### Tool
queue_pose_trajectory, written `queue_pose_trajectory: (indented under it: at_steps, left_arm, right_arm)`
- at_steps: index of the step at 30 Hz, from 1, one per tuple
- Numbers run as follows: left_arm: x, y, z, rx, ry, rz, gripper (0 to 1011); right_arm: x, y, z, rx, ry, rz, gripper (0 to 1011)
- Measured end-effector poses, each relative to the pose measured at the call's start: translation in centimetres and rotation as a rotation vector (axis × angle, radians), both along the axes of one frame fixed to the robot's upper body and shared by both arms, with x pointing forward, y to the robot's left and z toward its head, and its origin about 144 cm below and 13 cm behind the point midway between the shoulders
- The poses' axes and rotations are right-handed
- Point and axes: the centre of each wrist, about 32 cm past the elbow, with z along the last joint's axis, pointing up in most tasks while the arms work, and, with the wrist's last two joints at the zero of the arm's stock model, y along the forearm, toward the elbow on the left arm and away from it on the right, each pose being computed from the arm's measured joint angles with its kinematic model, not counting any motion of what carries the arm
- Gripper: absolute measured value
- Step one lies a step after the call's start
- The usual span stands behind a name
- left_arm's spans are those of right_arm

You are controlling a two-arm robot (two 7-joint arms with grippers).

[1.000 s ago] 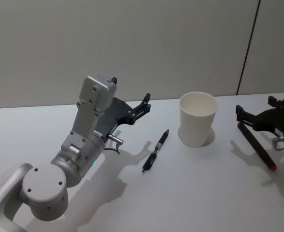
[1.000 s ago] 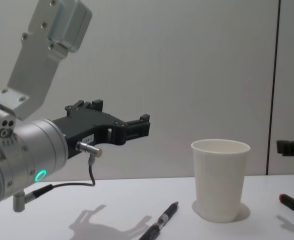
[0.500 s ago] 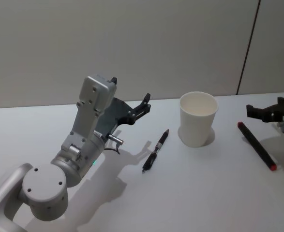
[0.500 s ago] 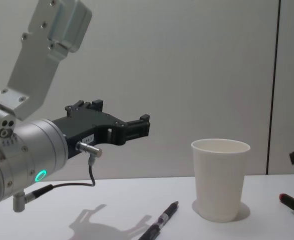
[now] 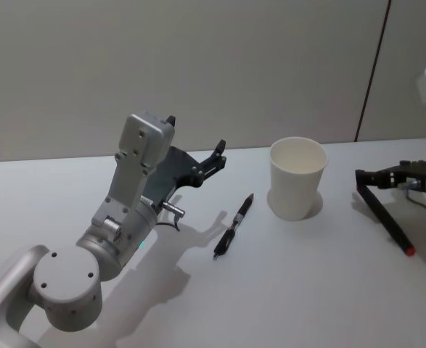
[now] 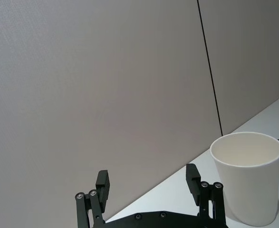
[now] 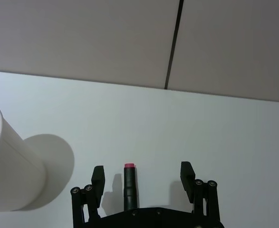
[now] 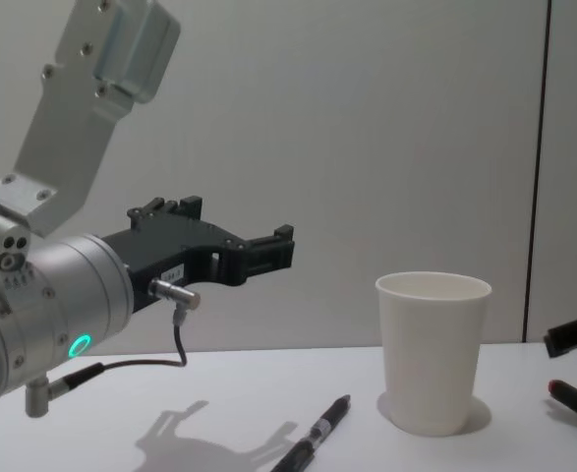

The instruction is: Place the pen into the pen holder.

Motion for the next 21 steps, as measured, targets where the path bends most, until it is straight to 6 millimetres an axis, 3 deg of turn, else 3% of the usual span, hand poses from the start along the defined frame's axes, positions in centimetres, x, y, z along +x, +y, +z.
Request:
queue_pose_trajectory:
  at_steps: [21]
  left_arm:
    - [0.0,0.0,0.0,0.000,0.000,0.000,1001]
  right_arm:
    - [0.7,0.6,-1.9,-0.011,0.063,-0.010,1001]
